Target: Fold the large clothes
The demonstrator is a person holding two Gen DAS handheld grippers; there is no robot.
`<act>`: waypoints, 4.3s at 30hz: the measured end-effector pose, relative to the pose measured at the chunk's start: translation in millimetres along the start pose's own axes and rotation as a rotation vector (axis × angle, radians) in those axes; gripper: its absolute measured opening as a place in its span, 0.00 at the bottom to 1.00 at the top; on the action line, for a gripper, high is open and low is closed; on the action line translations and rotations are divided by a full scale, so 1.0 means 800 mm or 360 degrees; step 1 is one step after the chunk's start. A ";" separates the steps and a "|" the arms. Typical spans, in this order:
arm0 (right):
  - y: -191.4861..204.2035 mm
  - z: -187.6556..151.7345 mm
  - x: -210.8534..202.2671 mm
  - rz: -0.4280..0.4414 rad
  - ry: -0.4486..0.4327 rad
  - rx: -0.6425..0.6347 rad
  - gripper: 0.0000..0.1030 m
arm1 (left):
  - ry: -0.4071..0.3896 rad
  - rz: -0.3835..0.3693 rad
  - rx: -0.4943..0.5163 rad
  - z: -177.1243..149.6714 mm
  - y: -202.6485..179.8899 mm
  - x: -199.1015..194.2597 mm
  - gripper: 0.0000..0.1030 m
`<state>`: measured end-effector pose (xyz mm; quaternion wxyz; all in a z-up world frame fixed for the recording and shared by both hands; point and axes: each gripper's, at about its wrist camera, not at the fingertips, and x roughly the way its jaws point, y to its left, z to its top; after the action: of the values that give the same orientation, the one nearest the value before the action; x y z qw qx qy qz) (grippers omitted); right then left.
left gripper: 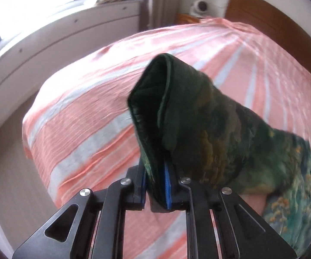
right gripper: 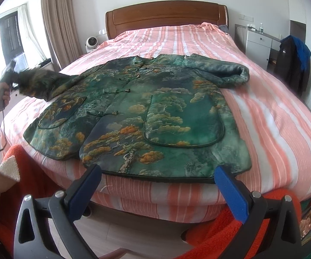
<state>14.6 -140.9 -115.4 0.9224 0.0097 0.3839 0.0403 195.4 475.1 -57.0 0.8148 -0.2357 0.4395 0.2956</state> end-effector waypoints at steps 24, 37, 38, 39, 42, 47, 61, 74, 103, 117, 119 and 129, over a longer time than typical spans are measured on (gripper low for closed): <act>0.008 -0.003 0.008 0.0062 0.0012 -0.0037 1.00 | -0.0223 0.0038 -0.0124 -0.093 0.049 -0.099 0.92; 0.008 -0.004 0.003 0.0084 -0.0026 -0.0040 1.00 | -0.0580 -0.0111 0.0136 -0.151 -0.018 -0.264 0.96; 0.008 -0.004 0.002 0.0083 -0.0031 -0.0040 1.00 | -0.0592 -0.0124 0.0139 -0.152 -0.022 -0.267 0.96; 0.007 -0.004 0.001 0.0081 -0.0034 -0.0040 1.00 | -0.0603 -0.0137 0.0141 -0.153 -0.025 -0.272 0.96; 0.005 -0.004 0.000 0.0080 -0.0040 -0.0033 1.00 | -0.0633 -0.0161 0.0154 -0.153 -0.033 -0.282 0.96; 0.005 -0.005 0.000 0.0085 -0.0040 -0.0033 1.00 | -0.0640 -0.0184 0.0182 -0.152 -0.040 -0.283 0.97; 0.009 -0.005 0.002 0.0084 -0.0036 -0.0047 1.00 | -0.0606 -0.0182 0.0235 -0.168 -0.053 -0.271 0.97; 0.009 -0.006 0.002 0.0084 -0.0037 -0.0053 1.00 | -0.0605 -0.0170 0.0267 -0.176 -0.061 -0.269 0.97; -0.079 0.138 -0.004 0.0018 -0.0013 -0.0236 1.00 | -0.0644 -0.0174 0.0375 -0.200 -0.074 -0.275 0.97; -0.053 0.319 0.369 -0.0537 0.0215 -0.1147 0.91 | -0.0561 -0.0021 0.0460 -0.209 -0.088 -0.252 0.97; -0.062 0.330 0.394 -0.0573 0.0271 -0.1105 0.54 | -0.0517 0.0001 0.0459 -0.209 -0.086 -0.242 0.97; -0.365 0.376 0.145 -0.0687 -0.0236 0.0191 0.15 | -0.0471 -0.0155 0.0504 -0.220 -0.135 -0.228 0.97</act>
<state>329.2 -418.5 0.5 0.9331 -0.0148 0.3101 -0.1815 88.0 234.8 24.5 0.9106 -0.0797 0.3442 0.2145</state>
